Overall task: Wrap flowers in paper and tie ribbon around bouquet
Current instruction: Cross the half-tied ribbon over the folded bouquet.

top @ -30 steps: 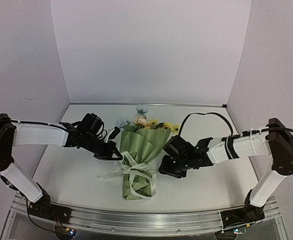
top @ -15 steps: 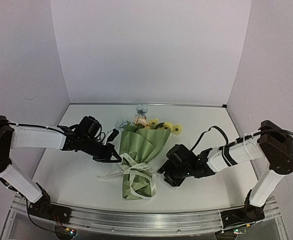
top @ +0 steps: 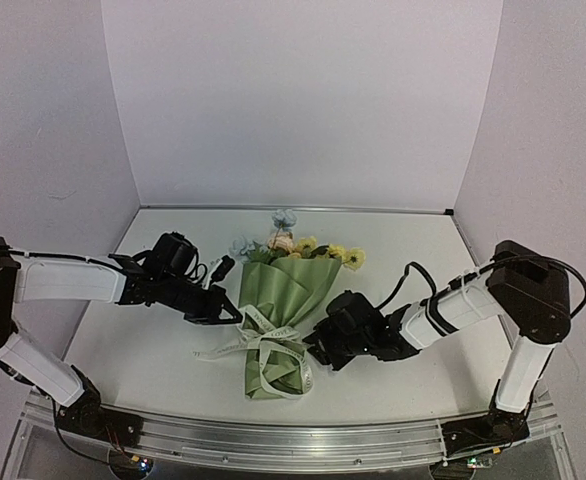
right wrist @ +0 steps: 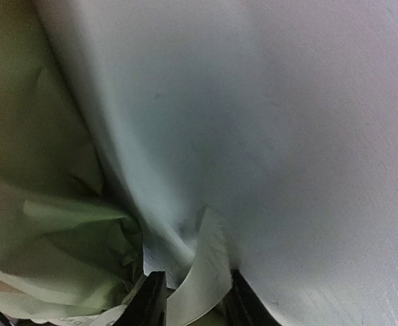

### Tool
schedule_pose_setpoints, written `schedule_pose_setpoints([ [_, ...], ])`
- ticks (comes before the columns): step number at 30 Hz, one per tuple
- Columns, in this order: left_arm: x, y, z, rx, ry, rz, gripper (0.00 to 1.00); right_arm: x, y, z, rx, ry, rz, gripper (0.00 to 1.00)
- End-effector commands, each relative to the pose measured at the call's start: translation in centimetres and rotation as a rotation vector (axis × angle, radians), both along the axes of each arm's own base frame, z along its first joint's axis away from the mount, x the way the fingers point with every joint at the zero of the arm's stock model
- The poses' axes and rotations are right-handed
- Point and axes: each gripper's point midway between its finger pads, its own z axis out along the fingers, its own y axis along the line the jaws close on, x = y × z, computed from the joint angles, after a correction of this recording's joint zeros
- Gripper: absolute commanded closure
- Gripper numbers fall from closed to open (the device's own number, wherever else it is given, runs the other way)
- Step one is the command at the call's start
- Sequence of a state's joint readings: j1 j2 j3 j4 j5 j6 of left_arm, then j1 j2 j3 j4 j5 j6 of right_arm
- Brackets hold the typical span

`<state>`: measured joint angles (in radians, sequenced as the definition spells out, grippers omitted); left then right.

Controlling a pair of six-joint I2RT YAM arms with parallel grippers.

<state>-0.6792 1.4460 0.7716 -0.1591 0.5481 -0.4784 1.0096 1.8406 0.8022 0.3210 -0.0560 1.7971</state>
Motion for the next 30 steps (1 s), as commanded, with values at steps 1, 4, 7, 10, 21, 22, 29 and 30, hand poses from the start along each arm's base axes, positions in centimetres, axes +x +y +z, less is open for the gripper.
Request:
schedule_pose_setpoints([
  [1,0.3,-0.2,1.5,-0.058,-0.041,0.008,0.97,-0.2,-2.5,-2.6,-0.078,0.047,-0.036,0.91],
  [4,0.7,-0.4,1.6,-0.063,-0.048,0.014,0.94,0.2,-3.4,-2.0,-0.102,0.016,-0.039,1.00],
  [7,1.0,-0.8,1.7,-0.078,-0.051,0.021,0.90,0.3,-3.7,-1.5,-0.138,-0.002,-0.017,1.00],
  [10,1.1,-1.0,1.6,-0.089,-0.040,0.027,0.85,0.4,-3.5,-1.2,-0.145,-0.008,0.003,1.00],
  [21,0.6,0.9,0.9,0.051,-0.079,0.178,0.55,0.5,-3.2,-0.9,-0.150,-0.013,0.018,1.00],
  [22,0.4,1.0,0.7,0.072,-0.079,0.191,0.54,0.5,-3.2,-0.9,-0.150,-0.015,0.018,1.00],
  [29,-0.4,-0.4,-0.4,0.127,-0.057,0.212,0.53,0.6,-2.8,-0.7,-0.146,-0.018,0.027,1.00],
  [30,-0.3,-0.6,-0.7,0.139,-0.052,0.219,0.54,0.6,-2.8,-0.7,-0.146,-0.019,0.027,1.00],
])
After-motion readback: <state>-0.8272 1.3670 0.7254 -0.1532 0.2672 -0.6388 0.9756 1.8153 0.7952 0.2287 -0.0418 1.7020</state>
